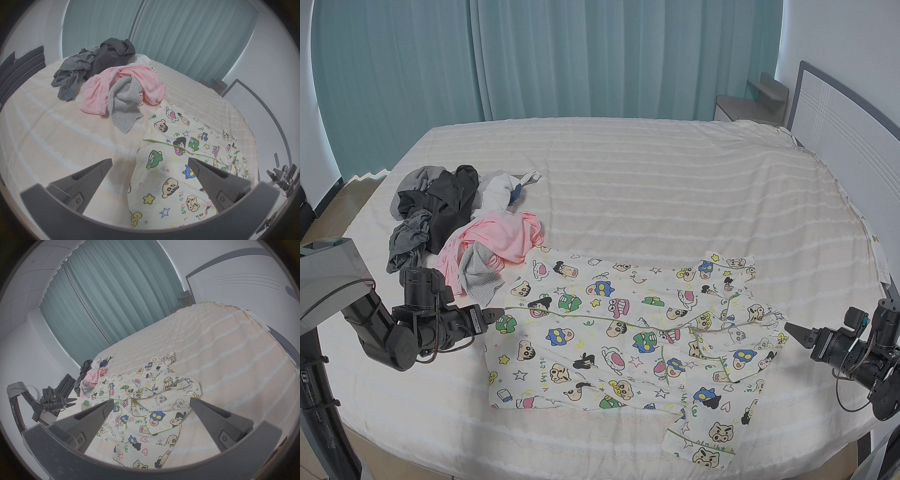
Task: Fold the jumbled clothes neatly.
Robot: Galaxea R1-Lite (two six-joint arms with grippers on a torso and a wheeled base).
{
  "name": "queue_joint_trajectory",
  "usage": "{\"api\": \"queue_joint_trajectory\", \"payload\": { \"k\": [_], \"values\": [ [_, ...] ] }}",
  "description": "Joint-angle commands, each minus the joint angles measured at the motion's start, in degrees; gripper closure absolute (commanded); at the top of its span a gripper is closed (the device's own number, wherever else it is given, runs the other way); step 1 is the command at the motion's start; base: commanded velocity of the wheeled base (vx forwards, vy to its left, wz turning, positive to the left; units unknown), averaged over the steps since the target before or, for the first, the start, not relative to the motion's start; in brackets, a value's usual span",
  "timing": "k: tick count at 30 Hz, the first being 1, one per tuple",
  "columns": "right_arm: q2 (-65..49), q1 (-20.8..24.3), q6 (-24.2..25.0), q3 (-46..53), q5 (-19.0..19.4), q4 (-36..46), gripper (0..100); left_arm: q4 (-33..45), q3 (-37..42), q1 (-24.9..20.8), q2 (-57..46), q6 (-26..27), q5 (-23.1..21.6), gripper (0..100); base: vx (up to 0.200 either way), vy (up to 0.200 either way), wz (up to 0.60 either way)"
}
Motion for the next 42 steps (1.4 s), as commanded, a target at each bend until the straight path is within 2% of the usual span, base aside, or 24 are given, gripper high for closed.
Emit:
{"api": "queue_joint_trajectory", "payload": {
  "k": [1,10,13,14,15,16,17,18,21,22,23,27,28,29,32,35,39,40,42],
  "values": [
    [-3.41,-0.06,0.06,0.99,0.01,1.45,0,-0.07,2.91,-0.64,-4.31,-0.36,0.33,0,0.0,0.0,0.0],
    [-5.78,0.2,0.06,0.99,1.6,2.07,0,-0.34,4.32,-3.02,-4.23,-3.27,1.12,0,0.0,0.0,0.0],
    [-7.54,0.02,1.2,0.99,1.51,2.16,0,-0.42,6.52,-3.55,-4.67,-4.41,1.12,0,-0.133,0.0,0.0],
    [-9.48,0.38,4.37,0.99,1.07,2.68,0,-0.69,9.33,-4.34,-4.75,-6.25,1.3,0,-0.2,0.0,0.0],
    [-9.74,0.38,4.54,0.99,1.07,2.77,0,-0.78,9.5,-4.34,-4.75,-6.43,1.39,0,-0.2,0.0,0.0],
    [-12.73,0.46,7.44,0.99,1.07,5.23,0,-2.8,12.93,-5.57,-5.11,-8.19,2.53,0,-0.2,0.0,0.0],
    [-12.99,0.46,7.53,0.99,1.07,5.58,0,-2.97,13.2,-5.65,-5.28,-8.27,2.71,0,-0.2,0.0,0.0],
    [-15.63,0.55,7.62,0.99,1.07,12.79,0,-7.28,16.1,-7.41,-6.95,-10.47,4.46,0,-0.2,0.0,0.0],
    [-19.76,0.46,5.69,0.99,0.63,22.28,0,-10.53,19.09,-9.26,-8.71,-13.11,4.99,0,-0.133,0.0,0.0],
    [-19.76,0.46,5.69,0.99,0.63,22.28,0,-10.53,19.09,-9.26,-8.71,-13.11,4.99,0,0.0,0.0,0.0],
    [-24.94,0.55,4.98,0.99,0.63,26.68,0,-10.62,20.67,-10.66,-9.85,-13.81,4.9,0,0.0,0.0,0.0],
    [-32.68,0.64,4.54,0.99,1.25,31.6,0,-10.53,22.69,-13.92,-9.76,-16.54,4.9,0,0.0,0.0,0.0],
    [-35.93,0.73,3.14,0.99,2.3,34.24,0,-10.62,24.18,-16.29,-9.41,-19.52,5.17,0,0.0,0.0,0.0],
    [-36.46,0.64,2.52,0.99,2.56,34.94,0,-10.62,24.62,-16.73,-9.41,-20.67,5.25,0,0.0,0.0,0.0],
    [-38.65,0.64,0.15,0.99,3.0,37.84,0,-10.44,24.62,-17.7,-8.8,-28.75,5.17,0,0.0,0.0,0.0],
    [-39.62,0.64,0.15,0.99,3.88,40.04,0,-10.62,23.66,-17.34,-4.67,-31.04,5.69,0,0.0,0.0,0.0],
    [-39.18,0.64,0.24,0.99,6.26,41.09,0,-10.62,21.19,-17.52,2.1,-31.04,10.79,0,0.0,0.0,0.0],
    [-38.65,0.55,0.32,0.99,7.4,41.18,0,-10.79,19.52,-17.87,5.18,-31.13,13.43,0,0.0,0.0,0.0],
    [-38.13,0.55,0.32,0.99,8.19,41.09,0,-10.79,18.47,-18.05,6.76,-31.13,14.66,0,0.0,0.0,0.0]
  ]
}}
